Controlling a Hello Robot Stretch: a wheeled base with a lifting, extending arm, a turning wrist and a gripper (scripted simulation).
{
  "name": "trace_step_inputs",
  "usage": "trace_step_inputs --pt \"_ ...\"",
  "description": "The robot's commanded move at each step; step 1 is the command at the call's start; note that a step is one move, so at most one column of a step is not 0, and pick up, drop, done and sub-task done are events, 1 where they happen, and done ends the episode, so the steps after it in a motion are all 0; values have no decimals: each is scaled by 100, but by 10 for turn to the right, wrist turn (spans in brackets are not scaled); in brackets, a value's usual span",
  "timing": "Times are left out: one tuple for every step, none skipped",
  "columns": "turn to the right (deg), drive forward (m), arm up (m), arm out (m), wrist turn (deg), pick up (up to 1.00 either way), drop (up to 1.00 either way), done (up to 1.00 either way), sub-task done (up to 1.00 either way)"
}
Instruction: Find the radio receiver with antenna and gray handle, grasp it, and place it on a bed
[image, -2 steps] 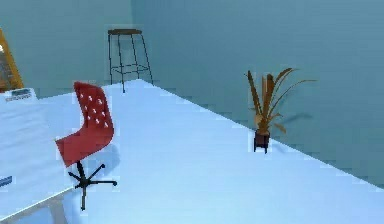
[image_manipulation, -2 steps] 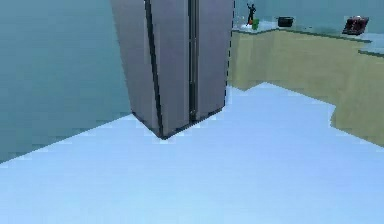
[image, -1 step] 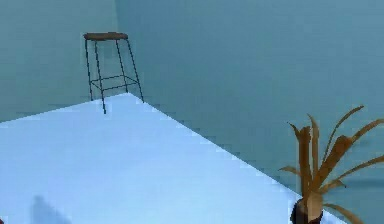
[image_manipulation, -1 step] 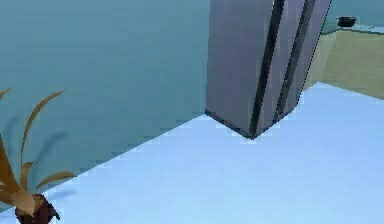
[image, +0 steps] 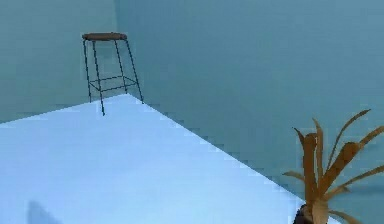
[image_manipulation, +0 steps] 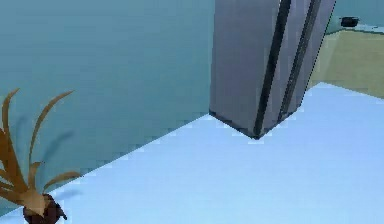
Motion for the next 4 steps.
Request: trace_step_inputs --pt "-60 0 0 0 0 0 0 0 0" --pt "0 55 0 0 0 0 0 0 0" --pt "-330 0 0 0 0 0 0 0 0" --pt "0 75 0 0 0 0 0 0 0"
